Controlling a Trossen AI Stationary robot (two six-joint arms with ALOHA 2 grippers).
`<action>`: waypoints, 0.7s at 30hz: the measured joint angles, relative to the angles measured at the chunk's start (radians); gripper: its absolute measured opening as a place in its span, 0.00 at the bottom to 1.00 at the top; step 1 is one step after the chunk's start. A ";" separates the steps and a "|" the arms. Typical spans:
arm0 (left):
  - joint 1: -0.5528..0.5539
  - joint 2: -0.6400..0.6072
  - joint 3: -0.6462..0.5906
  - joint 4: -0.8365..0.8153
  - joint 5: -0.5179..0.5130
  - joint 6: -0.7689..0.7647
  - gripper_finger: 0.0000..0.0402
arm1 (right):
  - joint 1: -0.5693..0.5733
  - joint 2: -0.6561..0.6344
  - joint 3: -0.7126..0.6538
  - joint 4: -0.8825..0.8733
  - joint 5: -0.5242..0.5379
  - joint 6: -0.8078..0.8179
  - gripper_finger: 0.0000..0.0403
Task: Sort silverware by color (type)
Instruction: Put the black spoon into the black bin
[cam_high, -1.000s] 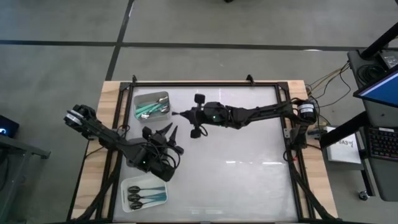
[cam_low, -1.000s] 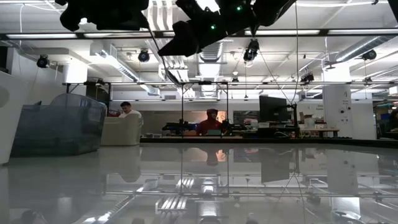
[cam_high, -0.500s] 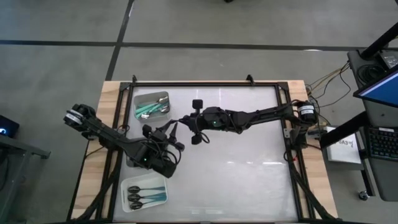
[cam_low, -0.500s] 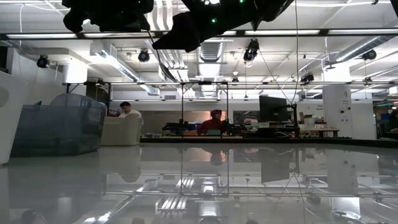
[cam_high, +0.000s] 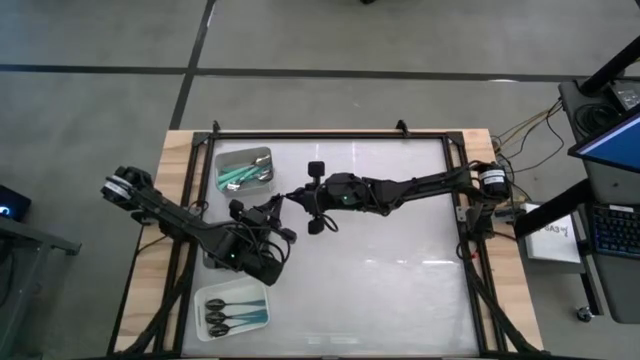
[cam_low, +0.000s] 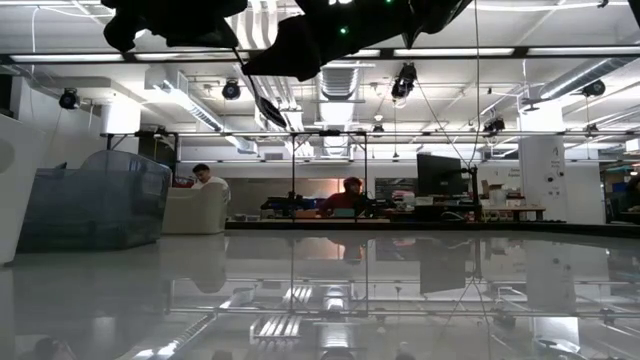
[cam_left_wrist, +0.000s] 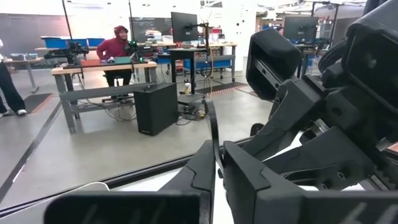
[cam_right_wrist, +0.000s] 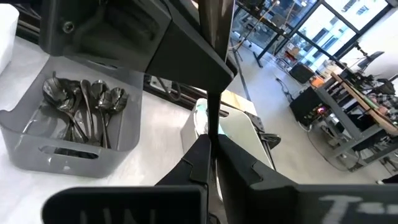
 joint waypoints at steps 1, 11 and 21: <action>0.000 -0.001 0.000 0.000 0.002 0.000 0.02 | 0.000 0.000 0.000 -0.003 0.000 0.000 0.02; 0.005 -0.043 0.000 -0.024 -0.013 0.096 0.00 | -0.001 -0.011 -0.002 -0.126 0.041 0.041 0.11; 0.050 -0.202 -0.001 -0.045 0.311 0.410 0.00 | -0.003 -0.082 0.002 -0.355 0.301 0.041 0.27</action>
